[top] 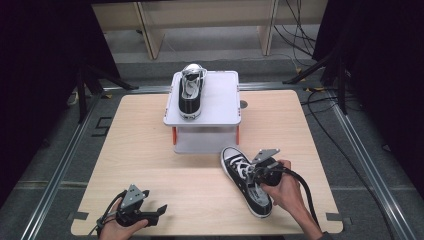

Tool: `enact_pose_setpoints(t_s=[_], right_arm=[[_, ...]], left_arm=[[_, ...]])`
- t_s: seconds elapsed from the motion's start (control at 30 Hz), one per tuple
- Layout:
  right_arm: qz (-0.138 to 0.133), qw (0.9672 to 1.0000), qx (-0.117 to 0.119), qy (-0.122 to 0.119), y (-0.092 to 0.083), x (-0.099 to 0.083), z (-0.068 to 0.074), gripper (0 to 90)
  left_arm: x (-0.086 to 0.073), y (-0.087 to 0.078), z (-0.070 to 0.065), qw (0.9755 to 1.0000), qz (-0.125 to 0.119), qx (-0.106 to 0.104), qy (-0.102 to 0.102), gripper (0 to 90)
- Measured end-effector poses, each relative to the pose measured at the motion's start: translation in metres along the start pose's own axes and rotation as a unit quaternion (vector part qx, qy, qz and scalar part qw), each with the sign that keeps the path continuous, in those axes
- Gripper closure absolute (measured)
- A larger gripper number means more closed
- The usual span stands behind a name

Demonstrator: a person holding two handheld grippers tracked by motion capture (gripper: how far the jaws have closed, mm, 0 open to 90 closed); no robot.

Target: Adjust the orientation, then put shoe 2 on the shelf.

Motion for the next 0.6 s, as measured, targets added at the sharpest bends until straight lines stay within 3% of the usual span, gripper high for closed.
enact_pose_setpoints(t_s=[0.13, 0.3, 0.37, 0.4, 0.43, 0.47, 0.5, 0.53, 0.6], right_arm=[[0.004, 1.0000, 0.003, 0.005, -0.001, 0.000, 0.001, 80.7], [0.002, 0.9989, 0.038, 0.028, -0.004, 0.000, 0.002, 81.5], [-0.004, 0.9985, 0.047, 0.027, -0.005, 0.003, -0.002, 82.0], [-0.020, 0.9985, 0.047, 0.017, -0.005, 0.006, -0.005, 82.4], [-0.014, 0.9975, 0.060, 0.034, -0.008, 0.006, -0.004, 82.6], [-0.016, 0.9971, 0.064, 0.037, -0.009, 0.008, -0.005, 82.8], [-0.016, 0.9971, 0.064, 0.037, -0.009, 0.008, -0.005, 82.8], [-0.018, 0.9958, 0.081, 0.037, -0.011, 0.012, -0.005, 83.0], [-0.018, 0.9958, 0.082, 0.035, -0.011, 0.013, -0.006, 83.1]], left_arm=[[0.001, 0.000, -0.002, 1.0000, -0.005, -0.004, -0.002, 16.5], [0.000, 0.000, 0.000, 1.0000, -0.006, -0.003, -0.005, 16.5], [0.001, -0.001, 0.000, 1.0000, -0.004, -0.003, -0.005, 16.6], [0.003, 0.000, -0.002, 0.9998, -0.014, -0.010, -0.011, 16.6], [0.003, 0.000, -0.002, 0.9998, -0.014, -0.010, -0.011, 16.6], [0.001, -0.001, 0.000, 1.0000, -0.005, -0.002, -0.003, 16.6], [0.001, -0.001, 0.000, 1.0000, -0.005, -0.002, -0.003, 16.5], [0.001, -0.001, 0.000, 1.0000, -0.005, -0.003, -0.004, 16.6], [0.002, -0.001, -0.001, 0.9999, -0.011, -0.006, -0.006, 16.5]])
Point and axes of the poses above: each handheld gripper's, and its own axes: y roughly forward along the jaws, x roughly out of its top, z roughly to its left, the point moved 9 cm from there along y, roughly forward along the jaws, and after that the axes turned 12 degrees about z, right-handed, at the moved point
